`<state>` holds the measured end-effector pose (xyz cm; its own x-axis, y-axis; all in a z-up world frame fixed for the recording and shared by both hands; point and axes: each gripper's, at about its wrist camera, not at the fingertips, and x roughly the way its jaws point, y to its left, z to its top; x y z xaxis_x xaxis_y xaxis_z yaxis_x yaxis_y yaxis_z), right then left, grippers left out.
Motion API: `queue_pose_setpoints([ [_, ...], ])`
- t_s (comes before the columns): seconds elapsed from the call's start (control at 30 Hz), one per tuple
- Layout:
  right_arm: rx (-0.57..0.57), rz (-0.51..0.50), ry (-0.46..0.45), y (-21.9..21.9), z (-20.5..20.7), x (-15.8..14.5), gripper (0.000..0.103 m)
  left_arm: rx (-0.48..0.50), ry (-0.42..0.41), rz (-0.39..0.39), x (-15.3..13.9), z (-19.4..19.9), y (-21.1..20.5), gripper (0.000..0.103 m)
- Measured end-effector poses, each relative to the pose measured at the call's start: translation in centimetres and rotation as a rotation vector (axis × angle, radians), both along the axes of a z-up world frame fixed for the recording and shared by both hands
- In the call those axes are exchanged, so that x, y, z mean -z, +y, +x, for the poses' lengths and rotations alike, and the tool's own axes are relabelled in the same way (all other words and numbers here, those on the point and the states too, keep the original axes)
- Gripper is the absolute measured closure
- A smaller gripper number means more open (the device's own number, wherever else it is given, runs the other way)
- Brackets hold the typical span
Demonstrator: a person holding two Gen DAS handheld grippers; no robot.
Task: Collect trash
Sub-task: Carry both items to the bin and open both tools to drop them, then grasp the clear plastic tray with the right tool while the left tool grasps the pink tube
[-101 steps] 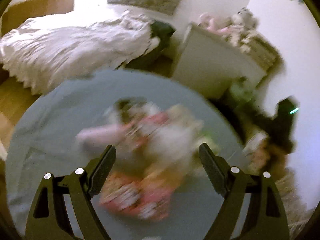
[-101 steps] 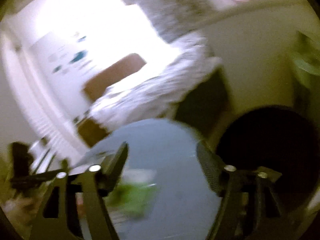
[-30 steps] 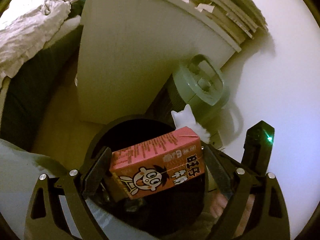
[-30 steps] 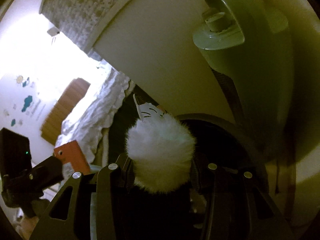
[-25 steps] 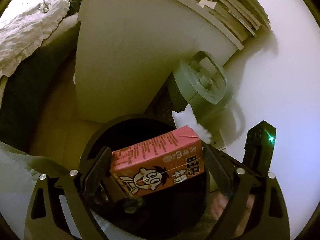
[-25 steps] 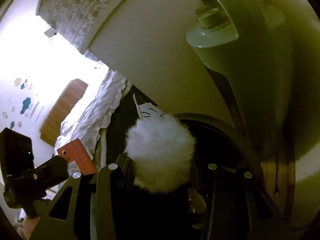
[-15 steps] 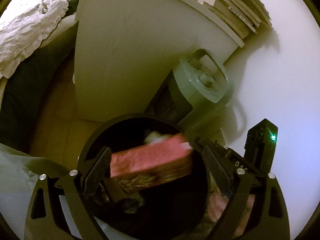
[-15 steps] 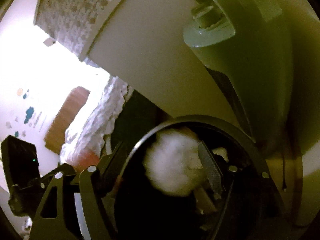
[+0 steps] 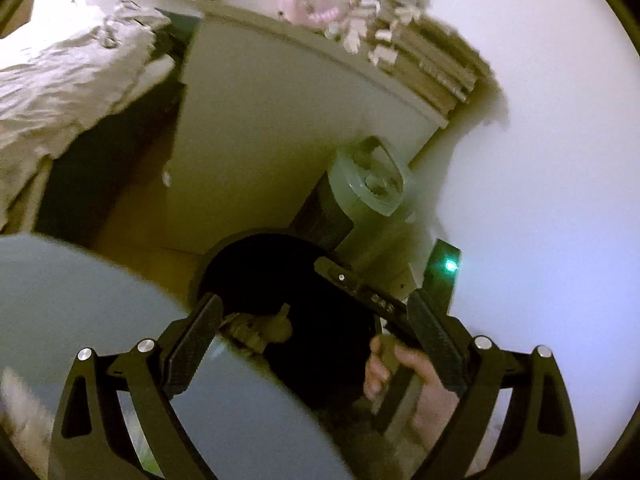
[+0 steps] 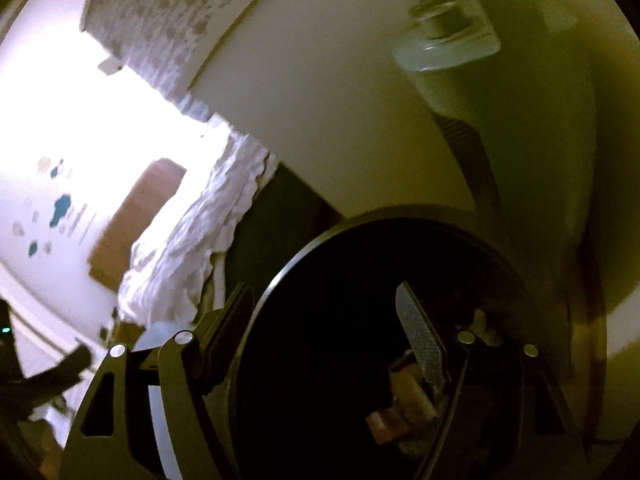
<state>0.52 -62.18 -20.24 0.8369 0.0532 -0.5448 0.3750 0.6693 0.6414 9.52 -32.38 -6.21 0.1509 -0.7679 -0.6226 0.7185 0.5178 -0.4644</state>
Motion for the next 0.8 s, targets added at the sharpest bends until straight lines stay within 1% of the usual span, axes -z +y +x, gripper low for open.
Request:
queue_pose_setpoints([
  [0.1,-0.052,-0.048,0.005,2.3,0.1,-0.6,0.029,-0.047,-0.035,0.004,-0.8,-1.1,5.2,0.010],
  [0.13,-0.081,-0.070,0.001,3.5,0.0,-1.0,0.029,-0.079,-0.057,0.018,-0.8,-1.4,7.7,0.010],
  [0.17,-0.106,-0.087,-0.008,4.5,-0.1,-1.5,0.029,-0.104,-0.069,0.032,-0.9,-1.4,9.4,0.010],
  [0.23,-0.171,-0.138,-0.035,7.1,-0.8,-2.6,0.029,-0.184,-0.089,0.076,-0.5,-1.4,14.2,0.010],
  [0.27,-0.197,-0.162,-0.047,8.1,-1.0,-3.1,0.029,-0.215,-0.091,0.091,-0.3,-1.2,15.8,0.010],
  [0.33,-0.250,-0.194,-0.081,10.6,-1.5,-4.2,0.029,-0.301,-0.083,0.131,0.8,-1.1,20.8,0.010],
  [0.43,-0.354,-0.195,-0.128,14.8,-2.4,-5.9,0.029,-0.379,-0.068,0.188,2.6,-0.9,26.0,0.010],
  [0.5,-0.449,-0.227,-0.152,18.4,-2.5,-7.6,0.029,-0.419,-0.016,0.205,4.2,-0.4,28.8,0.010],
  [0.53,-0.534,-0.281,-0.161,21.6,-2.3,-8.9,0.029,-0.443,0.011,0.206,5.1,-0.3,30.2,0.010],
  [0.57,-0.589,-0.317,-0.165,23.8,-2.1,-9.8,0.029,-0.458,0.024,0.207,5.6,-0.2,31.2,0.010],
  [0.6,-0.657,-0.360,-0.167,26.2,-1.9,-10.7,0.029,-0.468,0.028,0.208,5.9,-0.2,32.0,0.010],
  [0.67,-0.826,-0.482,-0.162,32.8,-1.3,-12.3,0.029,-0.475,0.028,0.204,6.4,-0.5,33.1,0.010],
  [0.73,-0.945,-0.589,-0.146,37.8,-0.8,-12.7,0.029,-0.474,0.027,0.199,6.7,-0.8,33.8,0.010],
  [0.8,-1.026,-0.704,-0.123,42.0,-0.4,-12.2,0.029,-0.469,0.025,0.197,6.9,-1.1,34.4,0.010],
])
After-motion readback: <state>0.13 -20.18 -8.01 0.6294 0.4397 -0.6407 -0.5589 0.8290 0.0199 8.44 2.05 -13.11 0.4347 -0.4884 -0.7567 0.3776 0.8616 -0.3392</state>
